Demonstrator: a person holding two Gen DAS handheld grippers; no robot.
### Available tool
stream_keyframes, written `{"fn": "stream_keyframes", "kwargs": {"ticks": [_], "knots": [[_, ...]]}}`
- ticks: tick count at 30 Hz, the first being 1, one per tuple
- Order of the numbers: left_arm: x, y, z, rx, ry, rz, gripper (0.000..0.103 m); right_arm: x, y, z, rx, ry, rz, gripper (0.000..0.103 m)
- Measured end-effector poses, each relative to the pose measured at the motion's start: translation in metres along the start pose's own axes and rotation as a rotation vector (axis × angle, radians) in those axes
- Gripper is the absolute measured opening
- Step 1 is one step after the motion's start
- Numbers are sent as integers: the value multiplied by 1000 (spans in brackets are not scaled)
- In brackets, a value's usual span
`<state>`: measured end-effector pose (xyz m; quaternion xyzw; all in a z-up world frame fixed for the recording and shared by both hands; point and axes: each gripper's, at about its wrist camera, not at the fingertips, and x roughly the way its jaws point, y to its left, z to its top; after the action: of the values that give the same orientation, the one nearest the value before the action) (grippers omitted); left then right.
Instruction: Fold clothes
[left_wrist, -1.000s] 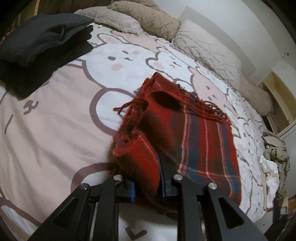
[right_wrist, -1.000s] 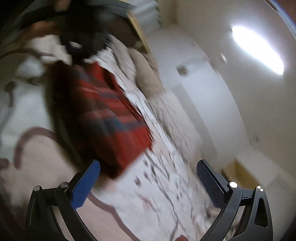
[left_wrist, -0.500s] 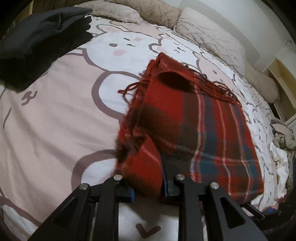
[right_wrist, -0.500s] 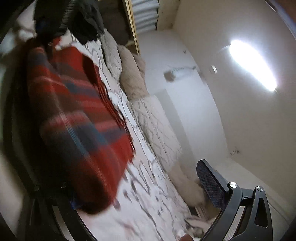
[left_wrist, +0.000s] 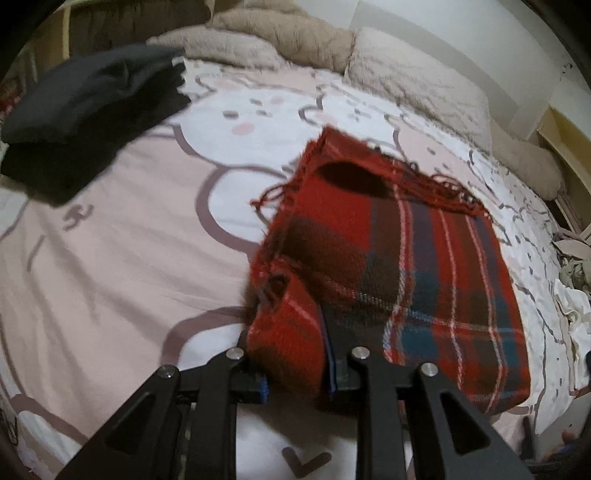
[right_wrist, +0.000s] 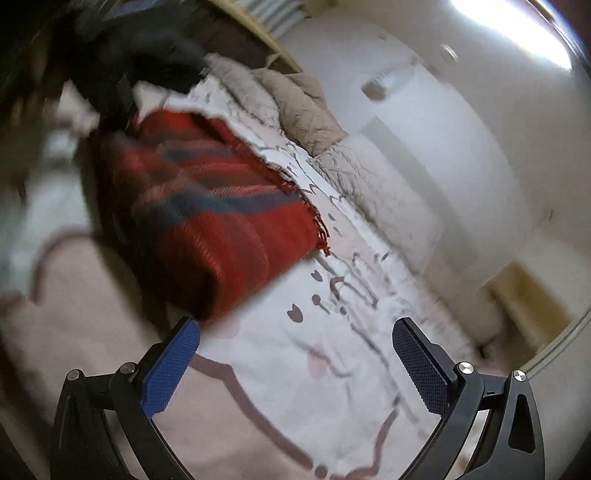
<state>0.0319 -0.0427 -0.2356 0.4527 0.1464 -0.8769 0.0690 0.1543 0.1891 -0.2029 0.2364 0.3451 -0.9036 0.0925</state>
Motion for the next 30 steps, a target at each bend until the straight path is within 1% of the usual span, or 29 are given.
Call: {"fn": "stream_keyframes", "kwargs": {"ticks": [2, 4, 6, 7, 10, 12, 13, 15, 16, 17, 18, 21, 23, 26, 28, 30], "knots": [[-8, -1, 1, 13, -35, 11, 26, -8, -18, 16, 119, -16, 38, 103], [-16, -3, 1, 25, -70, 23, 26, -5, -22, 28, 197, -22, 37, 103], [-23, -5, 1, 42, -91, 44, 26, 6, -19, 41, 279, -23, 20, 103], [-27, -7, 0, 61, -99, 64, 26, 11, -17, 45, 312, -13, 10, 103], [-44, -11, -6, 164, -132, 171, 27, 26, -4, 38, 357, 70, -12, 103], [-58, -12, -10, 205, -158, 237, 27, 35, 6, 28, 362, 113, -24, 103], [-64, -10, -11, 204, -161, 253, 27, 39, 12, 22, 361, 123, -36, 103], [-72, -9, -9, 181, -163, 252, 28, 42, 25, 10, 367, 106, -72, 103], [-73, -10, -8, 169, -161, 253, 30, 42, 31, 6, 364, 87, -92, 103], [-72, -13, -7, 156, -158, 249, 36, 43, 37, 4, 352, 73, -111, 103], [-72, -15, -6, 144, -156, 244, 39, 44, 39, 3, 343, 68, -120, 103], [-66, -27, -5, 131, -148, 230, 39, 46, 40, 0, 362, 54, -139, 103], [-60, -35, -2, 114, -141, 217, 39, 44, 45, -5, 373, 27, -185, 103], [-50, -47, 1, 120, -128, 206, 39, 36, 55, -6, 329, -22, -236, 103], [-44, -53, 0, 138, -128, 205, 39, 38, 50, -7, 350, -12, -204, 103], [-37, -58, -3, 162, -130, 204, 39, 41, 41, -12, 400, 5, -146, 103]]}}
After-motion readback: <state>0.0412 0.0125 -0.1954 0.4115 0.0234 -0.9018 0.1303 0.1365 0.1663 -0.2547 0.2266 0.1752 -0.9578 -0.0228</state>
